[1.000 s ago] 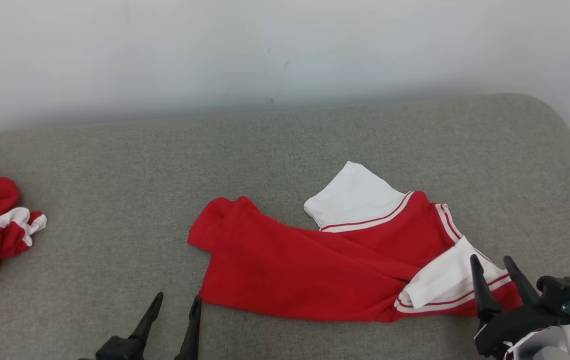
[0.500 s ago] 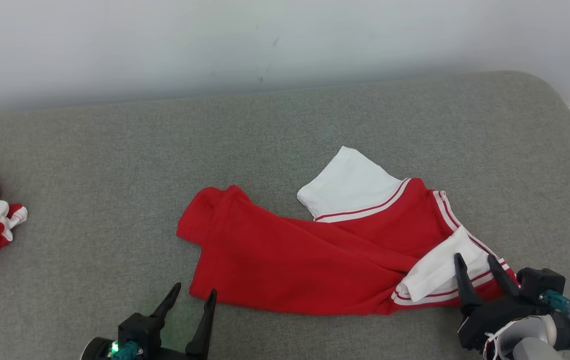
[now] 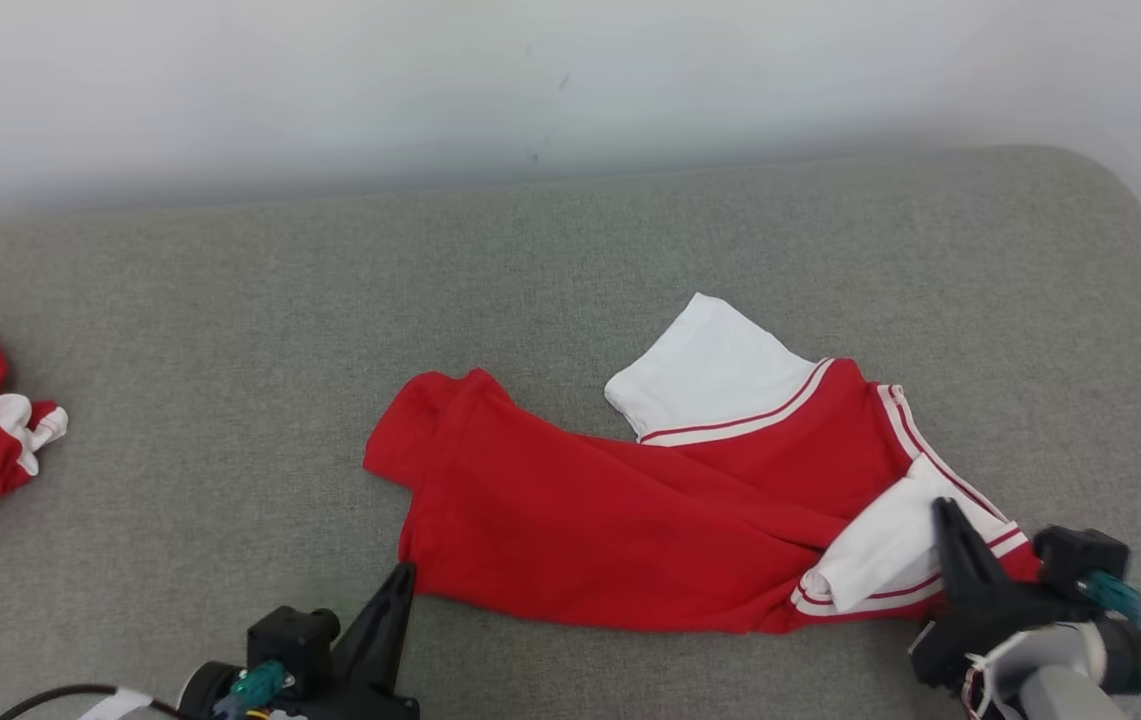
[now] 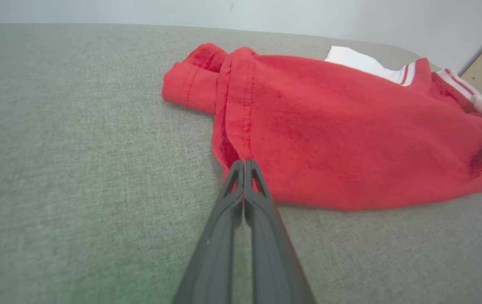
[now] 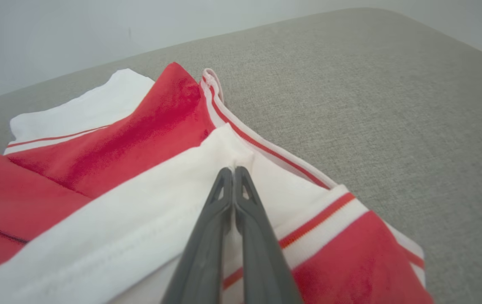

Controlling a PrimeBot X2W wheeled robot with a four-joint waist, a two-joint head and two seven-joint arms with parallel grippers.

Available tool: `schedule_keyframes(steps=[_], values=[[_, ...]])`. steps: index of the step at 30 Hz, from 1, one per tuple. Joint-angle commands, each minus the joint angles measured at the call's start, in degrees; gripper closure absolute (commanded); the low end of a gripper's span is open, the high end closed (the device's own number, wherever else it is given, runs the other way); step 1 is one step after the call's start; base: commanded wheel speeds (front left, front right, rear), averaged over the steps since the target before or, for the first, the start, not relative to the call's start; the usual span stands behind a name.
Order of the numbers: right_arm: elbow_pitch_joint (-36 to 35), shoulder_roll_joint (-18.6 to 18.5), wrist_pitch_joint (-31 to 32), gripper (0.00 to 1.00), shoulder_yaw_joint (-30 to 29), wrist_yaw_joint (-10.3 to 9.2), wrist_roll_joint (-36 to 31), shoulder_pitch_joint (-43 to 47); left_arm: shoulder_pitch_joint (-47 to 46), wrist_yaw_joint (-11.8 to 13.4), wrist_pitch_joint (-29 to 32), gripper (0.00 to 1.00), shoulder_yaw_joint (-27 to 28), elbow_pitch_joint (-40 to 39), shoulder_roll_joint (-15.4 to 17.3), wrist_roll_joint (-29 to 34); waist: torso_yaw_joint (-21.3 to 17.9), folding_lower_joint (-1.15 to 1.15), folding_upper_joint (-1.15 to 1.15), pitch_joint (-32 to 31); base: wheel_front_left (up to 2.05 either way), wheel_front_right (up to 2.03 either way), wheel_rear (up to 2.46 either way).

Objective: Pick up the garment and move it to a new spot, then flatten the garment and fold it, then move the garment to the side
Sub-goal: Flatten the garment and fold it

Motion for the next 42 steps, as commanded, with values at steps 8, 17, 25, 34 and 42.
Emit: schedule_keyframes(steps=[8, 17, 25, 34, 42], values=[[-15.64, -0.23, -0.22, 1.00, -7.30, -0.14, 1.57, 13.51, 8.19, 0.10, -0.18, 1.00, 3.48, -8.80, 0.47, 2.53, 0.61, -0.01, 0.00, -1.77, 0.00, 0.00, 0.00], [-29.87, 0.94, 1.92, 1.00, -11.33, -0.14, 3.51, 23.76, 15.09, 0.10, -0.18, 1.00, 6.92, -15.07, 0.27, 4.84, 0.37, -0.01, 0.00, -2.46, 0.00, 0.00, 0.00], [-40.56, -0.50, 7.95, 1.00, -10.65, -0.14, 6.82, 19.71, 10.35, 0.10, -0.18, 1.00, 5.94, -21.41, 2.42, 4.44, 0.43, -0.01, 0.00, -1.90, 0.00, 0.00, 0.00], [-38.55, -6.01, 14.84, 1.00, -8.27, -0.13, 11.44, -5.62, -16.86, 0.12, 9.70, 1.00, -2.56, -22.90, 13.61, -5.38, 0.76, -0.01, 0.00, 5.94, 0.00, 0.00, 0.00], [-26.01, -8.08, 18.93, 1.00, -6.16, -0.13, 15.06, -35.50, -47.20, 0.11, 18.74, 1.00, -5.51, -13.82, 18.81, -15.65, 1.34, -0.01, 0.00, 14.92, 0.00, 0.00, 0.00]])
